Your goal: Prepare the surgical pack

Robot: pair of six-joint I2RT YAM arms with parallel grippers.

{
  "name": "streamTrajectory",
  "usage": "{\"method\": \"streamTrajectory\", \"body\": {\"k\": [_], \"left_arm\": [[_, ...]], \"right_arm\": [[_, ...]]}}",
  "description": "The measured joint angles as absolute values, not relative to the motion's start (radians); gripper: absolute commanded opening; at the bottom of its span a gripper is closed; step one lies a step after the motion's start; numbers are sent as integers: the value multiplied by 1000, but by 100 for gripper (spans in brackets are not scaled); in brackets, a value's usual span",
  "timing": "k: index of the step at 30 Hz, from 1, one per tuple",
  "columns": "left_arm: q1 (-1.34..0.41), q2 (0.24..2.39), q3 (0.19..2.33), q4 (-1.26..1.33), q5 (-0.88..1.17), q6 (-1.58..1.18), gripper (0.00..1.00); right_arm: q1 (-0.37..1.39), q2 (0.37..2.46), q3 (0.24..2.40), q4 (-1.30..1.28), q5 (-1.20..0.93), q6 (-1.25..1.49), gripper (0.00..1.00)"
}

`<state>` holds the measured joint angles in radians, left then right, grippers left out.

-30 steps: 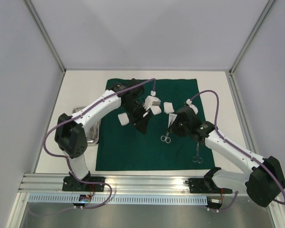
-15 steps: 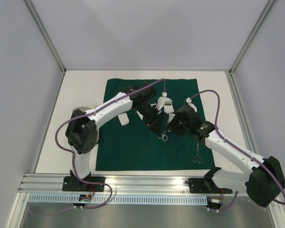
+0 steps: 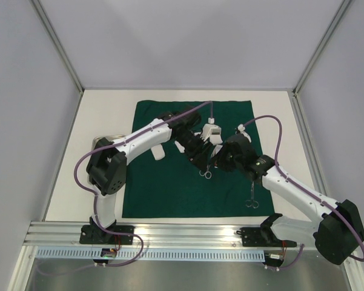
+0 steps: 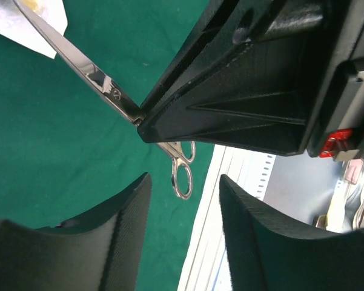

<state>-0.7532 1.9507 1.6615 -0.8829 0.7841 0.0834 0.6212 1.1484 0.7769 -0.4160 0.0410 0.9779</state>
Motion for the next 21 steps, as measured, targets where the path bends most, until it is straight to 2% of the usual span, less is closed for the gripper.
{"method": "streamTrajectory", "body": {"k": [9,12,13,16,20,21], "left_arm": [[-758,1951,1623,-876,800,83,42],[-758,1951,1612,-871,811,77,29],[-758,1951,1608,-870,813,74,19],[-754,1951,1601,-871,789,61,0],[-739,1959,1597,-871,780,52,0],[-740,1960,1597,-871,778,51,0]], "right_arm": [[621,1134,776,-406,42,987,0],[621,1132,774,-405,43,991,0],[621,1131,773,-403,43,992,0],[621,1127,772,-403,38,994,1],[621,1120,766,-397,33,995,1],[620,1120,764,-399,32,995,4]]}}
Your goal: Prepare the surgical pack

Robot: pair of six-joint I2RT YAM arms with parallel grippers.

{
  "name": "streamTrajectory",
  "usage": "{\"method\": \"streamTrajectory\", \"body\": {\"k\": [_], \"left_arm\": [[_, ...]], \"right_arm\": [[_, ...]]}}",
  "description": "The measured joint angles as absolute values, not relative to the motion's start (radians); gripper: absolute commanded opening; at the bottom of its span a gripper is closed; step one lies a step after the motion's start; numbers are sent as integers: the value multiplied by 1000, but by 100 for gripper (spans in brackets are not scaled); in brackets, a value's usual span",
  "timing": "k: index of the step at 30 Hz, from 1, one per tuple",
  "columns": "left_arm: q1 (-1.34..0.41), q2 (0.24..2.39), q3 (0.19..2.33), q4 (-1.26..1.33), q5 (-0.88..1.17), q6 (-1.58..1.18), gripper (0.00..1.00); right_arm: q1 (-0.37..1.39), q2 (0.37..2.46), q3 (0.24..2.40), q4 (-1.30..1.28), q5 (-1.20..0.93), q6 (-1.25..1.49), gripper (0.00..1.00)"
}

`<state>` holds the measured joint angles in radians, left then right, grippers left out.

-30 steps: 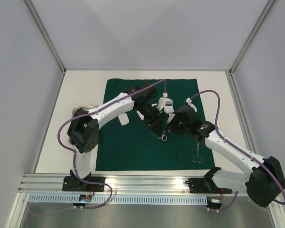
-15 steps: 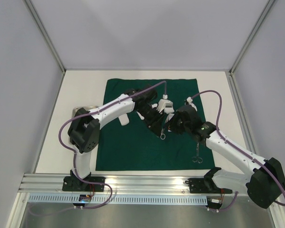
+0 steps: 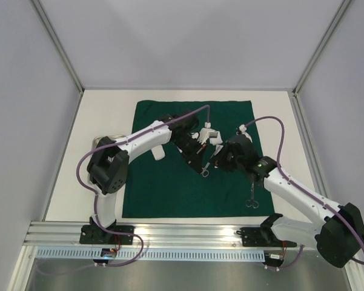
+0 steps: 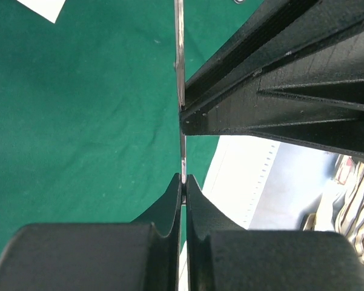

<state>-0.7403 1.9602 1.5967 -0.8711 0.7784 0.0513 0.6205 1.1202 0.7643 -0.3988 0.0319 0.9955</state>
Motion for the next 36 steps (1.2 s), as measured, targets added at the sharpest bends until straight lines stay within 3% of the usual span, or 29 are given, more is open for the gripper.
{"method": "streamTrajectory", "body": {"k": [2,3,6,7,16,22,27,36], "left_arm": [[-741,1961,1597,-873,776,51,0],[-740,1961,1596,-873,776,52,0],[-723,1960,1594,-875,777,57,0],[-711,1959,1591,-877,776,59,0],[-378,1758,1425,-972,653,154,0],[56,1509,1330,-1081,582,287,0],[350,1476,1242,-1147,542,410,0],[440,1628,1153,-1159,516,517,0]], "right_arm": [[618,1120,764,-401,31,994,24],[617,1120,764,-402,31,990,43],[612,1120,764,-418,34,962,65],[611,1120,764,-422,35,952,68],[607,1137,809,-477,52,818,71],[607,1205,814,-468,42,775,71],[607,1272,826,-463,20,754,71],[607,1292,845,-457,-6,743,70]]}}
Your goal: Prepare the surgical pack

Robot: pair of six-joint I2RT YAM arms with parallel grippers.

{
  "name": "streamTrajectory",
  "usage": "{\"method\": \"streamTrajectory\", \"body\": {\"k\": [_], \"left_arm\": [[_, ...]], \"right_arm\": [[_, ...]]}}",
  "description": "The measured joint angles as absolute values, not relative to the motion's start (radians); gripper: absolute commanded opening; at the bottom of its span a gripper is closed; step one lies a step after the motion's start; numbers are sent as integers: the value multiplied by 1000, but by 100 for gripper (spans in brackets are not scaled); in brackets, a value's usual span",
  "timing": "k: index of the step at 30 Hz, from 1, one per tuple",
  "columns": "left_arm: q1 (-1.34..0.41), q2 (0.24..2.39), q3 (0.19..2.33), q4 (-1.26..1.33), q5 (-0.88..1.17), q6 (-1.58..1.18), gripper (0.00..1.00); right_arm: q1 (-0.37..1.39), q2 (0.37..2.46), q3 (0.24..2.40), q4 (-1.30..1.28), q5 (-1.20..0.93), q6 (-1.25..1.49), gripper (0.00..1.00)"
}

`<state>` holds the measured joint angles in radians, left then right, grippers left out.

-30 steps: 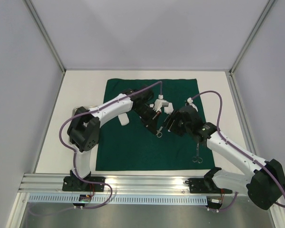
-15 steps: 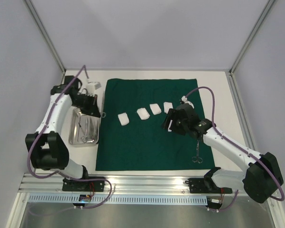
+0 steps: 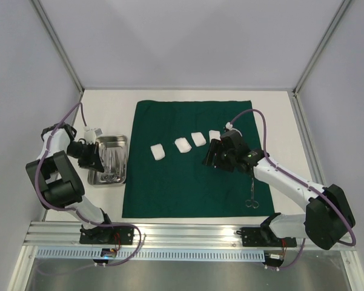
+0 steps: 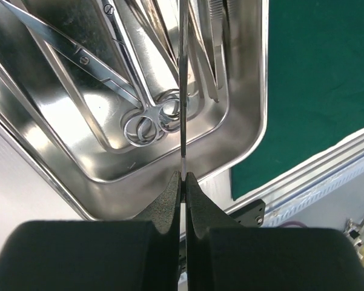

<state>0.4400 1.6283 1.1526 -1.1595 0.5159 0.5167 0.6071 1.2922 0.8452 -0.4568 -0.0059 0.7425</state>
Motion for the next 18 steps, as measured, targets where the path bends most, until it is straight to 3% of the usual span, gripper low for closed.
{"method": "streamTrajectory", "body": {"k": [14,18], "left_arm": [[457,1765,1141,-1111,480,532,0],[458,1773,1131,-1107,476,532,6]], "right_arm": [[607,1256,845,-484,34,731,70],[607,1252,845,-498,43,730,70]]}}
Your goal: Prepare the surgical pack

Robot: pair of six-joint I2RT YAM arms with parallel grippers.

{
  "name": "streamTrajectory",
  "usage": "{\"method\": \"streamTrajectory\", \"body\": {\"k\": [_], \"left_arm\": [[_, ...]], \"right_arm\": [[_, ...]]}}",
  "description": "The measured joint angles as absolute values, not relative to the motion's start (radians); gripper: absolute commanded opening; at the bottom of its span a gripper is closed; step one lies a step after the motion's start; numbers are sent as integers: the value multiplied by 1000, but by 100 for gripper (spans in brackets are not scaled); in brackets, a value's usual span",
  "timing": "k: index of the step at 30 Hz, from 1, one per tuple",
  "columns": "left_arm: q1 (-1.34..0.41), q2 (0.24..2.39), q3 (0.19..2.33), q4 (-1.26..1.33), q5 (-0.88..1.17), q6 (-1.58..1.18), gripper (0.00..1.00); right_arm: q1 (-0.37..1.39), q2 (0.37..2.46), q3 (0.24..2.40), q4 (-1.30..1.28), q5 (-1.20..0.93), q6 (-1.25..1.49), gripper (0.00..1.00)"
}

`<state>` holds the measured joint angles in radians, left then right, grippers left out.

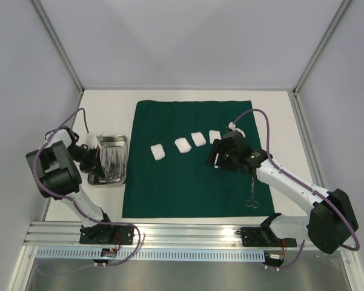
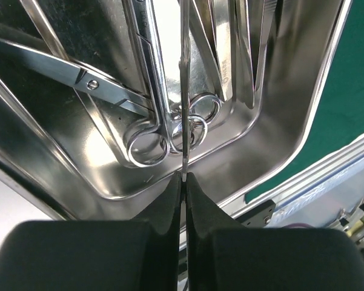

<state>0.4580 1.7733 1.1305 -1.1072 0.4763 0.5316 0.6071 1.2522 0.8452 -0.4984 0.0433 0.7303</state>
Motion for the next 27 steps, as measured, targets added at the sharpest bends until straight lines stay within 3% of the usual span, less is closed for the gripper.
{"method": "streamTrajectory", "body": {"k": [11,18,27], "left_arm": [[458,1774,1131,-1096,455,535,44],[458,1740,1132,-1096,442,532,51],[459,1563,1149,-1066,443,514,55]], "right_arm": [[607,1236,845,-525,59,726,70],[588,1209,845,-617,132,695,68],[440,1188,757,-775,183,702,52]]}}
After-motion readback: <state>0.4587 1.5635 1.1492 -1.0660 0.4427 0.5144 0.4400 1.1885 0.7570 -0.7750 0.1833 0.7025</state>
